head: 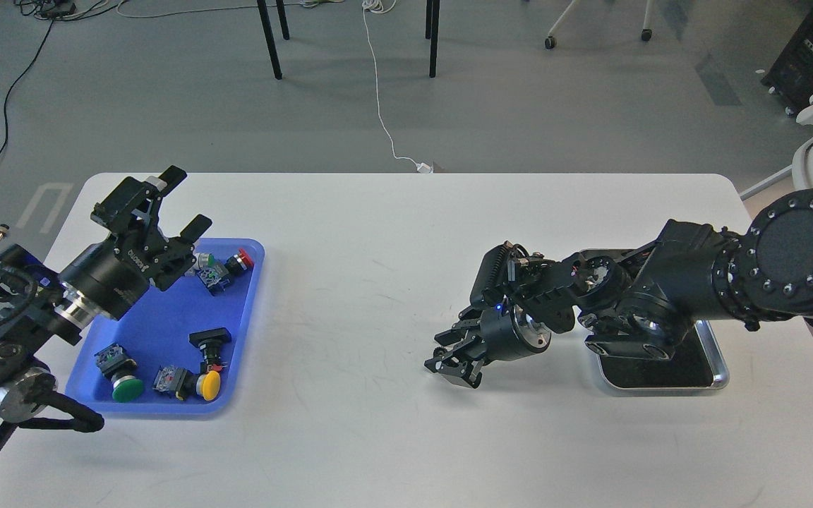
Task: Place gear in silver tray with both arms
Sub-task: 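Reach the right gripper down to the gear and grasp it, then carry the gear with the right gripper into the silver tray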
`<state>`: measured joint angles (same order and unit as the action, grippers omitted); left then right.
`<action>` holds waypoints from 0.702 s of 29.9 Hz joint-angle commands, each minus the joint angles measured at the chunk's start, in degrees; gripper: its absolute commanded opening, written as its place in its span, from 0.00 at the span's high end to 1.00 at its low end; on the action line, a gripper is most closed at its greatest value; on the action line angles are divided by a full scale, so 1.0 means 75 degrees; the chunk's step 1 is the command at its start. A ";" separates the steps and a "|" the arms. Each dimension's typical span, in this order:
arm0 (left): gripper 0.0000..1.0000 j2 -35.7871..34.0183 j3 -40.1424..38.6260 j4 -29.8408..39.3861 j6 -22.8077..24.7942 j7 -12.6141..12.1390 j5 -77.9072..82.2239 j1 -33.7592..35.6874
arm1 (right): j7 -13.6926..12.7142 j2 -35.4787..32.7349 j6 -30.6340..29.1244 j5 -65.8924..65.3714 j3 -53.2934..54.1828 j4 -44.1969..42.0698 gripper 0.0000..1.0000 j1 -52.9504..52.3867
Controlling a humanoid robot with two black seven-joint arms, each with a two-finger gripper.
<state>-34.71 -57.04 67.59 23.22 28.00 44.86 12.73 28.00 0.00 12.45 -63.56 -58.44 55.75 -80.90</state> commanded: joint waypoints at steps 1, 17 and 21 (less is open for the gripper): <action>0.02 -0.0001 0.0000 0.0000 -0.0014 0.0000 0.0007 -0.0009 | 0.0000 0.0000 -0.0007 -0.0010 -0.0013 -0.0133 0.69 0.0088; 0.02 -0.0001 -0.0117 0.0000 0.0010 0.0000 -0.0005 -0.0009 | 0.0000 0.0000 0.0004 0.0037 0.0045 -0.0051 0.87 -0.0532; 0.02 0.0023 -0.0117 0.0000 0.0010 0.0000 -0.0005 -0.0009 | 0.0000 -0.0128 0.0039 -0.0044 0.0057 0.0416 0.87 -0.1328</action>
<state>-34.70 -57.90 67.59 23.29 28.00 44.82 12.65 28.00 0.01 12.52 -63.34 -58.10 56.21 -86.78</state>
